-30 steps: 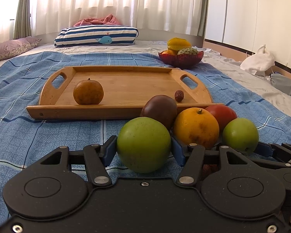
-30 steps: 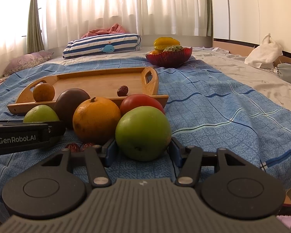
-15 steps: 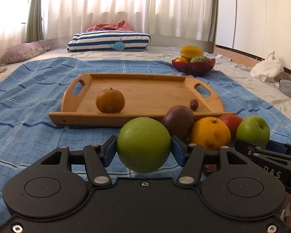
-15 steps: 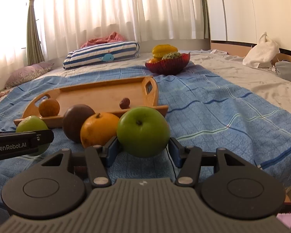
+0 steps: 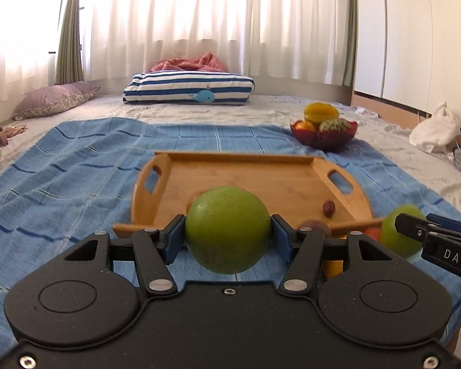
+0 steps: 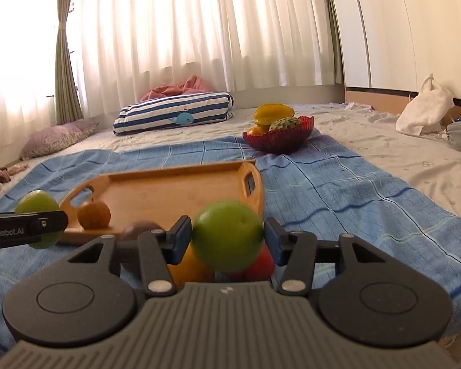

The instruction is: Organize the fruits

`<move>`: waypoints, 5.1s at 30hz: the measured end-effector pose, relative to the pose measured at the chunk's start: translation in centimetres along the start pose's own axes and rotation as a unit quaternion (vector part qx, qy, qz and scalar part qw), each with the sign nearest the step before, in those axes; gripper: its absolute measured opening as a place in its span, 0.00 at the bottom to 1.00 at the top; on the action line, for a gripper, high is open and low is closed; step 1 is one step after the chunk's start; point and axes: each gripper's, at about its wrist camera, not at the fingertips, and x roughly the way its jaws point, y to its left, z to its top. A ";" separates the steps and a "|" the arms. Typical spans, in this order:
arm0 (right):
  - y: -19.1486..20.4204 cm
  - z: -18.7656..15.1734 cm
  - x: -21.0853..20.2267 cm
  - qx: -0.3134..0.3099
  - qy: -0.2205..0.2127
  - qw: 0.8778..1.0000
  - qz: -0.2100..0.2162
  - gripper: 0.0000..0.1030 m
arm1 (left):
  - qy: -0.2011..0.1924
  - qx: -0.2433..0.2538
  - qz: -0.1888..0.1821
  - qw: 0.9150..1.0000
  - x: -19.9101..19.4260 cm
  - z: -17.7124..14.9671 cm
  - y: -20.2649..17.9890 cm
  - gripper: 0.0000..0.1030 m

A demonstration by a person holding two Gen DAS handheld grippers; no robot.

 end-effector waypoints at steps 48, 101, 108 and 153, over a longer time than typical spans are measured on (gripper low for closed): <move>-0.7 -8.5 -3.0 -0.033 -0.010 0.999 0.005 0.81 | 0.033 -0.014 0.019 0.999 2.4 -2.4 1.7 0.55; -1.5 7.5 12.1 0.030 0.053 0.995 0.073 0.60 | -0.009 -0.026 0.037 0.999 8.7 8.7 5.3 0.55; -1.2 7.6 16.5 0.038 0.102 0.990 0.086 0.60 | 0.028 -0.040 0.035 0.998 12.4 8.2 6.0 0.55; 0.6 6.0 23.7 0.020 0.214 0.976 0.046 0.60 | 0.136 -0.024 0.043 0.989 20.4 5.3 5.6 0.55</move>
